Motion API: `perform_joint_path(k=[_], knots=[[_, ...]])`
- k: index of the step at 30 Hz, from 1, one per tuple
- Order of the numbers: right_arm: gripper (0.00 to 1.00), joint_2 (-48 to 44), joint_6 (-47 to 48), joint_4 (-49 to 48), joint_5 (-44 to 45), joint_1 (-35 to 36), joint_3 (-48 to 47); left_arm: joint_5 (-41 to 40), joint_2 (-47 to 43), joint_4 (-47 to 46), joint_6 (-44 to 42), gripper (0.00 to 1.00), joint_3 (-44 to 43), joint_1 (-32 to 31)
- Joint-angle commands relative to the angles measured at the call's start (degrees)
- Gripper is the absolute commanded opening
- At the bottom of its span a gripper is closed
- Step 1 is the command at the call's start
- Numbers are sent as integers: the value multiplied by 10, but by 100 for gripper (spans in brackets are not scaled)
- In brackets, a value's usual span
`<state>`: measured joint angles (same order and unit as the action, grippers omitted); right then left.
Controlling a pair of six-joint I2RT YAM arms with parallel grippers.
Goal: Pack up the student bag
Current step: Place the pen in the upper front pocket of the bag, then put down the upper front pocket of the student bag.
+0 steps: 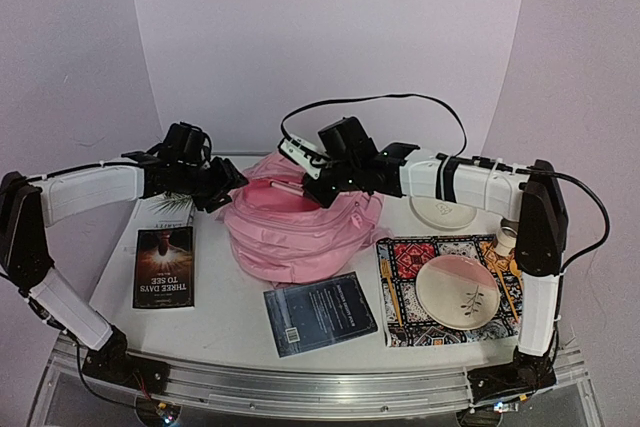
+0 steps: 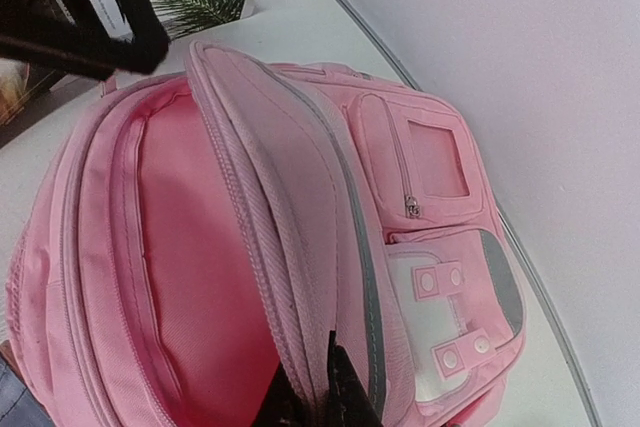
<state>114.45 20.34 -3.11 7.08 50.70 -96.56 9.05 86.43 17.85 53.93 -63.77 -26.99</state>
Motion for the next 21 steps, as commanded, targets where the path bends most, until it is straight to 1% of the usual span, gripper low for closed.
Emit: perform_joint_path(k=[1,7,14,21], knots=[[0,-14,19,-61,-8,5,15,4,-11,75,-114,62,-29,43],[0,-17,48,-76,-19,5,55,34,45,88,-139,60,-71,75],[12,-24,61,-76,-29,5,100,57,132,89,-166,60,-161,91],[24,-35,43,-76,-37,5,117,95,226,98,-181,60,-255,102]])
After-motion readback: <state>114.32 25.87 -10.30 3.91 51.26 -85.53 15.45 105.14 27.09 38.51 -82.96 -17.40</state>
